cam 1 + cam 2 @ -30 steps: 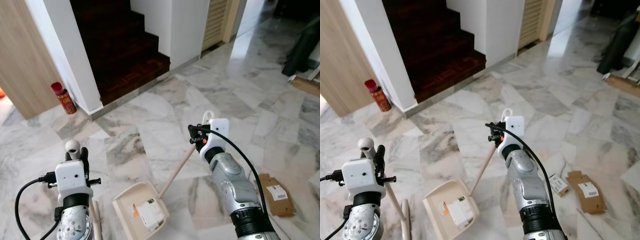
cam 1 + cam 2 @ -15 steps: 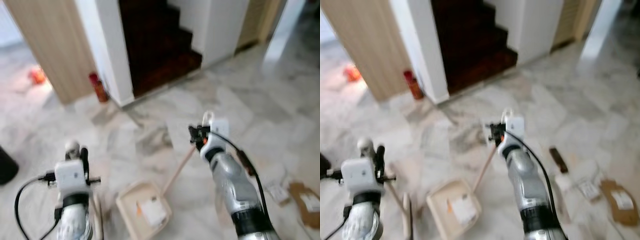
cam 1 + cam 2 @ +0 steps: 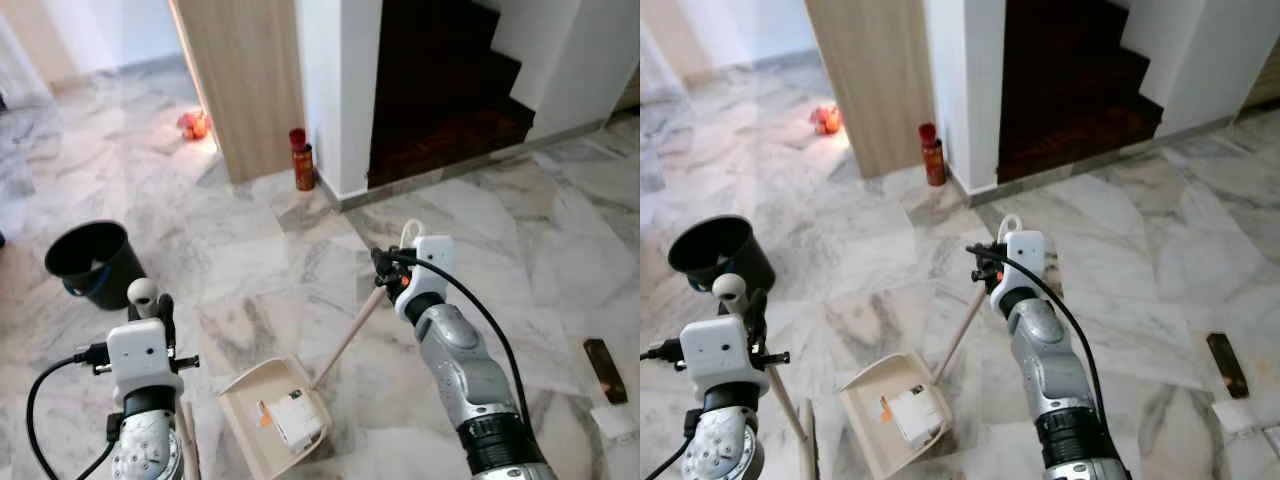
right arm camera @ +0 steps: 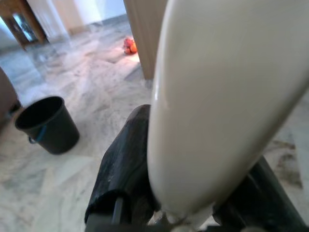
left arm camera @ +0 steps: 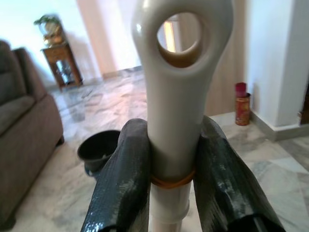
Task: Sweep floor
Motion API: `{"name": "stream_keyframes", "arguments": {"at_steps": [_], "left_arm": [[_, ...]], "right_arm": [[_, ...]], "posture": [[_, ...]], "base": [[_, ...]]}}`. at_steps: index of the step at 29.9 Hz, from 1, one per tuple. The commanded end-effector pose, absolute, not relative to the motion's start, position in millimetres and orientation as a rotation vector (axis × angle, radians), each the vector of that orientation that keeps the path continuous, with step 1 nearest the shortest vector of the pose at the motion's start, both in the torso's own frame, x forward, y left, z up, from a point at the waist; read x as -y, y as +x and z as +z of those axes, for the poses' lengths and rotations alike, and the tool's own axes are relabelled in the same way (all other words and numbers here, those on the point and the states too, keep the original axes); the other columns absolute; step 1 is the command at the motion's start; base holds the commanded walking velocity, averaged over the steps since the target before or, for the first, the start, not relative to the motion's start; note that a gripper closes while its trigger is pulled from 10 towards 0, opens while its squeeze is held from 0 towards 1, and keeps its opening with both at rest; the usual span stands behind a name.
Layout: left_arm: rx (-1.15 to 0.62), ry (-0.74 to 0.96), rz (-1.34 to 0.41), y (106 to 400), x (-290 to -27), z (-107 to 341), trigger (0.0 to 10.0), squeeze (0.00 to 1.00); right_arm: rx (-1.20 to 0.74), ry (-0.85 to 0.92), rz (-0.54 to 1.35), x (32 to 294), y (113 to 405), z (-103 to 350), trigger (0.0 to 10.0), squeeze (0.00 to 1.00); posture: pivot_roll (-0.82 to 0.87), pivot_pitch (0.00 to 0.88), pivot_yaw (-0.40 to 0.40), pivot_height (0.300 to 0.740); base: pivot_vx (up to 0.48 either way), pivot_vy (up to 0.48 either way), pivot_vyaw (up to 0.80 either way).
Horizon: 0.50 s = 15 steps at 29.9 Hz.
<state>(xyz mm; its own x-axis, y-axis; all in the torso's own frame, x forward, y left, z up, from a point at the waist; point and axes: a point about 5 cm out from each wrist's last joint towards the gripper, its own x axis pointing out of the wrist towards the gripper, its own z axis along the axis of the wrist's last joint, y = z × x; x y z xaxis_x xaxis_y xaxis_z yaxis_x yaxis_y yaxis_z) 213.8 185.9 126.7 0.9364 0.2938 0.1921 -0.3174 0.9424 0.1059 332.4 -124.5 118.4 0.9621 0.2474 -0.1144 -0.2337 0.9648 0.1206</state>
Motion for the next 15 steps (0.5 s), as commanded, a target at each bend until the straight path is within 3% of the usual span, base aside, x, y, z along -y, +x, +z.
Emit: {"name": "stream_keyframes", "arguments": {"at_steps": [1,15], "left_arm": [[0.199,0.159,0.324,212.0,-189.8,132.6,10.0,0.0],[0.2,0.159,0.323,212.8,-190.0,132.4,10.0,0.0]], "right_arm": [[-0.074,0.11,0.274,115.5,335.2,131.9,10.0,0.0],[-0.074,0.113,0.28,114.1,335.6,131.9,10.0,0.0]], "posture": [[-0.16,0.059,0.041,0.74],[-0.16,0.051,0.042,0.74]], "base": [[0.0,0.304,0.0],[0.0,0.302,0.0]]}}
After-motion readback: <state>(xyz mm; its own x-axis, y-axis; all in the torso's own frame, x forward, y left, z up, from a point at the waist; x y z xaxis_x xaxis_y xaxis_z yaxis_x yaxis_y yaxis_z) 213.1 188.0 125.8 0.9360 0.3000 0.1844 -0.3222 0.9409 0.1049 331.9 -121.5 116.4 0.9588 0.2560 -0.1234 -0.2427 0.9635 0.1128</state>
